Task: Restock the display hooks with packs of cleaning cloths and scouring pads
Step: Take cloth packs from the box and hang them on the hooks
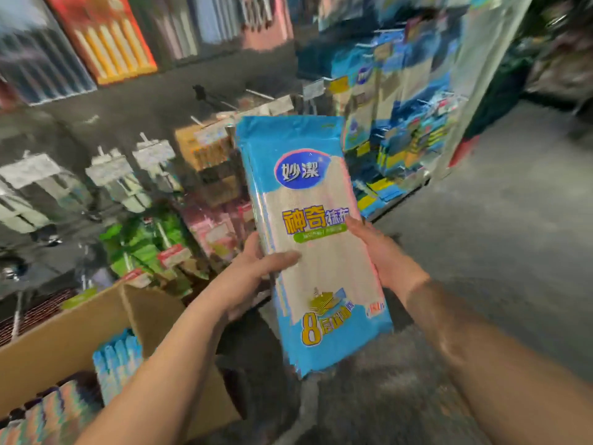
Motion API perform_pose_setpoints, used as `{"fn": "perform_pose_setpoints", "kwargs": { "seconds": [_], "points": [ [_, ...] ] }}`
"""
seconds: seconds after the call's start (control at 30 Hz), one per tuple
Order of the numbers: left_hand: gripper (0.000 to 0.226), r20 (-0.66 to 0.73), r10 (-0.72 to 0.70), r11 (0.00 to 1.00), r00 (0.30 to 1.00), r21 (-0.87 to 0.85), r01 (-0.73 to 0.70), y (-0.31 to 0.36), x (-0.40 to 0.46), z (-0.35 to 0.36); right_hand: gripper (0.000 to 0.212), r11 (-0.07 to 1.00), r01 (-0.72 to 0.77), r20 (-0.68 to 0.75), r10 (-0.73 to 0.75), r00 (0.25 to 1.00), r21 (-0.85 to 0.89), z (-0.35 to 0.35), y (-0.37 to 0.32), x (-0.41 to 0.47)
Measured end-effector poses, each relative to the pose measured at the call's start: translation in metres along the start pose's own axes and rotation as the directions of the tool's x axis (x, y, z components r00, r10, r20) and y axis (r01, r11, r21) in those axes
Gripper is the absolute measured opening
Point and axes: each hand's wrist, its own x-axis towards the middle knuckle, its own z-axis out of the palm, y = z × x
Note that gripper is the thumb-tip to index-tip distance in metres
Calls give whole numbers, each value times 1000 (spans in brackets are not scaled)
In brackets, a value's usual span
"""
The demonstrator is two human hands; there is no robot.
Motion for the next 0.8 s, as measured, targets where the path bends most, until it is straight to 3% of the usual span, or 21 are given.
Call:
{"fn": "perform_pose_setpoints", "kwargs": {
  "seconds": [0.07, 0.13, 0.23, 0.3, 0.43, 0.53, 0.63, 0.8],
  "points": [
    [46, -40, -24, 1000, 999, -22, 23, 12, 43, 43, 68, 999, 48, -49, -48, 998, -3, -43, -35, -9],
    [54, -16, -20, 997, 1000, -70, 18, 26, 85, 80, 79, 995, 95, -95, -96, 991, -13, -81, -67, -11],
    [70, 87, 2, 991, 996, -131, 9, 49, 135, 125, 61, 987, 162, -129, -163, 978, -12, -126, -109, -6],
    [78, 164, 25, 984, 986, -177, 4, 64, 163, 152, 61, 986, 163, -131, -165, 978, -25, -147, -130, 1],
    [88, 171, 71, 967, 983, -253, -26, 89, 221, 196, 62, 982, 186, -187, -183, 965, 0, -185, -172, 26],
    [63, 139, 106, 955, 985, -289, -62, 104, 278, 219, 36, 978, 191, -147, -177, 973, 88, -214, -208, 53],
    [34, 141, 128, 936, 982, -345, -72, 122, 339, 241, 31, 977, 204, -141, -194, 971, 59, -241, -254, 92],
    [43, 143, 166, 932, 976, -345, -108, 175, 446, 259, 37, 964, 268, -193, -264, 945, -6, -263, -336, 176]
  ]
}}
